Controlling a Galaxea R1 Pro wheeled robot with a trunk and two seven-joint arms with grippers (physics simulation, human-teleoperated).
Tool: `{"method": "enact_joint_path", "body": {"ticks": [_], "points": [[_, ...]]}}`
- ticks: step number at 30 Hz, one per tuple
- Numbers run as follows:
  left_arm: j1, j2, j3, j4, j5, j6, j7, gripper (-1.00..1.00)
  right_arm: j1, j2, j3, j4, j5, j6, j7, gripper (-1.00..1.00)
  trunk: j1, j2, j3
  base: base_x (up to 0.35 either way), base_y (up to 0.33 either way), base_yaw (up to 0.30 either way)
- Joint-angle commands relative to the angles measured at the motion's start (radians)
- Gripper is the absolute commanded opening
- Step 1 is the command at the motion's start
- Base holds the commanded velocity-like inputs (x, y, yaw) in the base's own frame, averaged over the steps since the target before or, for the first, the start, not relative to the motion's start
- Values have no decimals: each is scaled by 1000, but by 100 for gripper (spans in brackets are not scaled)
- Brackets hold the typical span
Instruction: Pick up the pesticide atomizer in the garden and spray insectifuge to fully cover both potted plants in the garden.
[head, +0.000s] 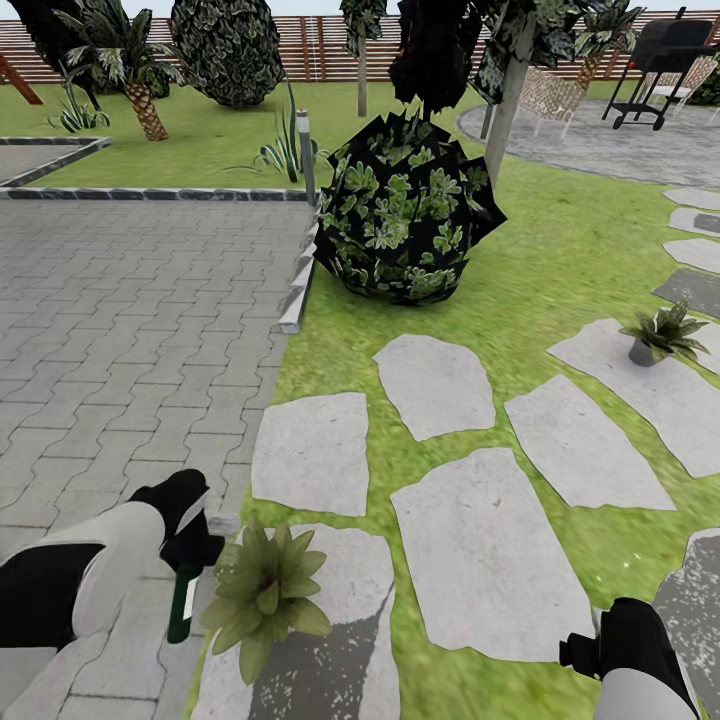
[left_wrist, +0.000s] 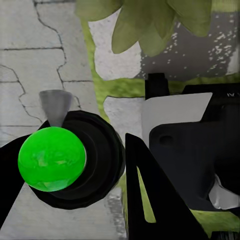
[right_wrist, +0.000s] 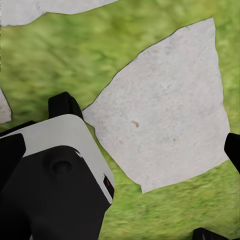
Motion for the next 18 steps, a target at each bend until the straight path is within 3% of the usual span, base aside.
{"method": "enact_joint_path", "body": {"ticks": [1, 4, 11, 18], "points": [[0, 0, -2, -1, -10, 3, -11, -100, -1, 1, -4, -2, 11, 0, 10, 100, 0, -1, -1, 0, 0, 0], [16, 0, -2, -2, -10, 2, -11, -100, -1, 1, -4, 1, 11, -1, 10, 100, 0, -1, -1, 0, 0, 0], [137, -2, -2, -2, -8, 1, -11, -100, -1, -1, -6, 2, 11, -2, 10, 100, 0, -1, -1, 0, 0, 0], [169, -1, -2, -2, -7, 0, -11, -100, -1, -1, -6, 2, 11, -2, 10, 100, 0, -1, -1, 0, 0, 0]]}}
